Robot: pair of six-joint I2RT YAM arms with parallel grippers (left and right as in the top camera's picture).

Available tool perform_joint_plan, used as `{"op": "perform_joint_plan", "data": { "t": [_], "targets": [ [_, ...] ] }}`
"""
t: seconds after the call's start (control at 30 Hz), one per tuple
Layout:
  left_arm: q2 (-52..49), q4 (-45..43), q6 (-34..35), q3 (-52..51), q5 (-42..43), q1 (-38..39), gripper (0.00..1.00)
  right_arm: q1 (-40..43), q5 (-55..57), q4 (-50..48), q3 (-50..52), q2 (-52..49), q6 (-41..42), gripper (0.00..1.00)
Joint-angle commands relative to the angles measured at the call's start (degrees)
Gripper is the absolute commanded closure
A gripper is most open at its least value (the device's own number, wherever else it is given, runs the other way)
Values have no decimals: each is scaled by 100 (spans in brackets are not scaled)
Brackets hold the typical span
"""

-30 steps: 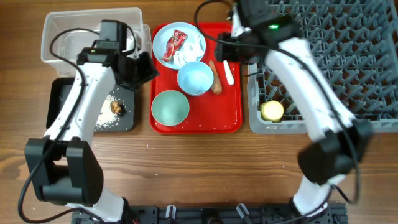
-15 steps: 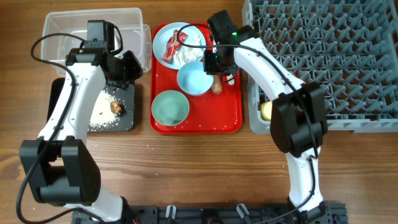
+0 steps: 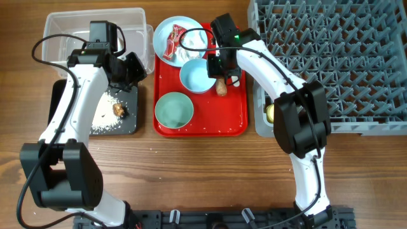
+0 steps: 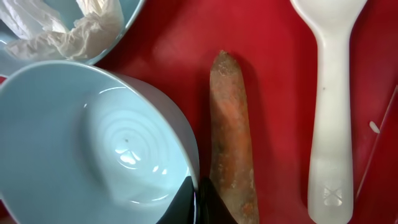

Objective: Sort waste into correct bins and load items into the dishwasher rack
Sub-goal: 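Reach the right gripper to the light-blue bowl and grasp it, then carry the light-blue bowl to the rack and insert it upright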

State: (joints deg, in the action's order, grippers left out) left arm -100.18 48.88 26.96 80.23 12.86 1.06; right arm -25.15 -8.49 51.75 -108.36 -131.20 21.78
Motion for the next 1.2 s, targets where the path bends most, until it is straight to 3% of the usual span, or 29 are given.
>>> {"op": "perform_joint_plan", "data": {
  "t": [0.0, 0.2, 0.37, 0.57, 0.7, 0.83, 1.0, 1.17],
  "targets": [
    [74, 4, 50, 79, -96, -22, 62, 0, 74, 127, -63, -26, -66, 96],
    [74, 7, 50, 79, -96, -22, 57, 219, 166, 627, -236, 769, -238, 96],
    [76, 7, 50, 79, -94, -22, 53, 415, 1008, 940, -243, 1836, -376, 96],
    [74, 4, 52, 79, -94, -22, 46, 664, 4341, 708, -243, 3010, -323, 96],
    [74, 4, 52, 79, -96, -22, 47, 831, 5890, 365, -240, 3077, -431, 96],
    [74, 4, 50, 79, -96, -22, 48, 1038, 6728, -177, -221, 2798, -1742, 96],
    [74, 0, 50, 79, -96, -22, 48, 1147, 7176, -603, -219, 2251, -4194, 96],
    [74, 2, 50, 79, -96, -22, 49, 1145, 7189, -588, -219, 1676, -5095, 96]
  ]
}}
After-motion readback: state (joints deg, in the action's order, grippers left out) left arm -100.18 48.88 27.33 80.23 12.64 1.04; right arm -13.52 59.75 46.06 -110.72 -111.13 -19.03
